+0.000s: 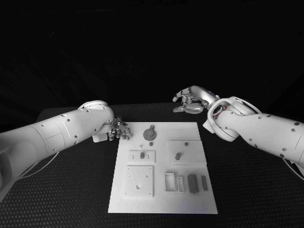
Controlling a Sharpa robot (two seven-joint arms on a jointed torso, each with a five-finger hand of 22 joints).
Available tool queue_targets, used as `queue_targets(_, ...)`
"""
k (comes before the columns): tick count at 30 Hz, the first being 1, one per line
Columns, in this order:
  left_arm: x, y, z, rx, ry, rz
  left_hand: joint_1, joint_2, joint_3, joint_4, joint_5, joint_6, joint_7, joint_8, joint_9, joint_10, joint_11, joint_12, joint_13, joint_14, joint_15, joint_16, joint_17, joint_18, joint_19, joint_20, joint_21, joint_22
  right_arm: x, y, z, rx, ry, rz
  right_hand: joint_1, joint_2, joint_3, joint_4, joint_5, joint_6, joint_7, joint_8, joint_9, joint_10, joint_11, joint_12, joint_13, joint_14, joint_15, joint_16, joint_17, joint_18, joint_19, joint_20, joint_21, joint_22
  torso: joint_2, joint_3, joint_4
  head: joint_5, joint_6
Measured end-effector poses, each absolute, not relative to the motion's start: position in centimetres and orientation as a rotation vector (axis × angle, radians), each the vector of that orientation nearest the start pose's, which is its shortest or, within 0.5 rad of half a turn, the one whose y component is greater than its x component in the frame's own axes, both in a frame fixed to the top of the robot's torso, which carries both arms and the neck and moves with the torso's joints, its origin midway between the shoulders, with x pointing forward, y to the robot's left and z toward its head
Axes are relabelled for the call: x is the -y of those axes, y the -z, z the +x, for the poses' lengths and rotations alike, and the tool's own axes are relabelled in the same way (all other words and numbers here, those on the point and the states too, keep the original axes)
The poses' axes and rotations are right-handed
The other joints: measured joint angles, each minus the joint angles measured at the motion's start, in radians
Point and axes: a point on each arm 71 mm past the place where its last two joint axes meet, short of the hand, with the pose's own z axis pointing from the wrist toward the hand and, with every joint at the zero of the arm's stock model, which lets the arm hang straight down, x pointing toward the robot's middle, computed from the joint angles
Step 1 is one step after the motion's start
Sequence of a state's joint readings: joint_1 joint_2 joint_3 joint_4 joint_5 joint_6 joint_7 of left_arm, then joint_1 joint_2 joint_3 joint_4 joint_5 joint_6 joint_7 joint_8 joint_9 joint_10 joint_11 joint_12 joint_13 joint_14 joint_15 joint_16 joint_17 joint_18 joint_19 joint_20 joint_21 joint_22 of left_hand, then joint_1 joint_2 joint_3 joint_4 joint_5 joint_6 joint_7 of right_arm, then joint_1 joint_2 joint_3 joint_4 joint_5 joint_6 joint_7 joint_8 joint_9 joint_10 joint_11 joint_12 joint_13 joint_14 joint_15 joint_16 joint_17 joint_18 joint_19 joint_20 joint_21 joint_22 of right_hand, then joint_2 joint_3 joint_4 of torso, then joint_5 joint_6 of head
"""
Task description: Assemble the parts on the task board
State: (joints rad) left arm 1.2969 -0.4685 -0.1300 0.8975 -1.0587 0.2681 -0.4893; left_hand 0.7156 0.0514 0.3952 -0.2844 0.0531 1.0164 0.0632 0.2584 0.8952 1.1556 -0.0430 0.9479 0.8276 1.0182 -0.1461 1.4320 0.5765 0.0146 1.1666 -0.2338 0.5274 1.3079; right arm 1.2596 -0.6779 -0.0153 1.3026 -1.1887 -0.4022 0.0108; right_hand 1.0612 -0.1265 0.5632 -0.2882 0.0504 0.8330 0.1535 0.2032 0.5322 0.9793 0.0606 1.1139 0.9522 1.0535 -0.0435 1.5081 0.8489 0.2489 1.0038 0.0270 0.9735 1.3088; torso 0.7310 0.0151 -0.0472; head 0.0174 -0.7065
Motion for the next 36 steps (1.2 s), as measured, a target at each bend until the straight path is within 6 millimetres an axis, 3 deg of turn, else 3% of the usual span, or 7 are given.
queue_targets(2,-21.36,23.24,57.66,-2.353,0.150,-0.250,0.018,0.002,0.003,0.000,0.000,0.000,0.000,0.001,-0.002,0.000,0.000,0.000,0.000,0.000,0.000,0.000,-0.001,0.000,0.000,0.000,0.000,0.000,18.10,15.18,53.83,-1.538,-0.797,0.073,0.000,0.000,0.000,0.000,0.000,0.000,0.000,0.000,0.000,0.000,0.000,0.000,0.000,0.000,0.000,0.000,0.000,0.000,0.000,0.000,0.000,0.000,0.000,0.0001,0.0000,0.000,0.000)
queue_targets(4,-21.33,23.24,57.65,-2.354,0.152,-0.250,0.047,-0.024,0.056,0.029,0.000,0.003,0.001,0.005,-0.005,0.000,0.000,0.000,-0.003,0.000,0.000,0.000,-0.003,0.000,0.005,0.002,0.000,0.000,18.10,15.19,53.83,-1.539,-0.797,0.073,0.000,0.000,0.000,0.000,0.000,0.000,0.000,0.000,0.000,0.000,0.000,0.000,0.000,0.000,0.000,0.000,-0.001,0.000,0.000,0.000,0.000,0.000,0.000,0.0001,0.0000,0.000,0.000)
queue_targets(6,-21.32,23.25,57.65,-2.355,0.155,-0.251,0.052,-0.030,0.076,0.036,0.000,0.005,0.003,0.005,-0.006,0.000,0.000,0.000,-0.003,0.000,0.000,0.000,-0.003,0.000,0.009,-0.001,0.000,0.000,18.11,15.19,53.83,-1.539,-0.797,0.073,0.000,0.000,0.000,0.000,0.000,0.000,0.000,0.000,0.000,0.000,0.000,0.000,0.000,0.000,0.000,0.000,-0.001,0.000,0.000,0.000,0.000,0.000,0.000,0.0001,0.0000,0.000,0.000)
queue_targets(10,-21.30,23.26,57.64,-2.357,0.157,-0.252,0.067,-0.031,0.091,0.029,0.000,0.007,0.004,0.005,-0.006,0.000,0.000,0.000,-0.003,0.000,0.000,0.004,-0.003,0.000,0.011,-0.004,0.000,0.000,18.11,15.19,53.84,-1.539,-0.797,0.073,0.000,0.000,0.000,0.000,0.000,0.000,0.000,0.000,0.000,0.000,0.000,0.000,0.000,0.000,0.000,0.000,-0.001,0.000,0.000,0.000,0.000,0.000,0.000,0.0001,0.0001,0.000,-0.001)
queue_targets(20,-21.37,23.26,57.66,-2.356,0.160,-0.256,0.124,0.007,0.130,0.004,0.000,0.020,-0.007,0.020,-0.009,0.006,-0.006,0.004,-0.004,0.002,0.002,0.008,-0.004,0.000,0.015,-0.004,0.000,0.000,18.10,15.19,53.83,-1.539,-0.797,0.073,0.000,0.000,0.000,0.000,0.000,-0.002,-0.002,0.000,0.000,0.000,0.000,0.000,0.000,0.000,0.000,0.000,-0.001,0.000,0.000,0.000,0.000,0.000,0.000,-0.0003,0.0001,-0.001,0.003)
queue_targets(25,-21.37,23.24,57.67,-2.351,0.166,-0.257,0.150,0.000,0.183,0.014,-0.009,0.038,-0.022,0.035,-0.009,0.015,-0.014,0.008,-0.006,0.007,0.000,0.012,-0.006,-0.001,0.022,-0.008,0.006,0.000,18.10,15.20,53.85,-1.539,-0.797,0.073,0.000,0.000,-0.003,0.003,0.000,-0.002,-0.002,0.000,0.000,0.000,0.000,0.000,0.000,0.000,0.000,0.000,-0.001,0.000,0.000,0.000,0.000,0.000,0.000,-0.0004,0.0000,0.000,0.000)
queue_targets(36,-21.65,23.18,57.57,-2.340,0.197,-0.294,0.158,-0.009,0.196,0.008,-0.008,0.048,-0.026,0.035,-0.009,0.026,-0.018,0.012,-0.007,0.009,0.001,0.019,-0.006,-0.001,0.028,-0.006,0.012,0.000,18.08,15.20,53.85,-1.540,-0.797,0.073,0.000,0.000,-0.003,0.003,0.000,-0.002,-0.002,0.000,-0.001,0.000,0.000,0.000,-0.001,-0.001,0.001,0.000,-0.001,0.000,0.000,0.000,0.000,0.000,0.000,-0.0007,0.0000,0.000,-0.004)
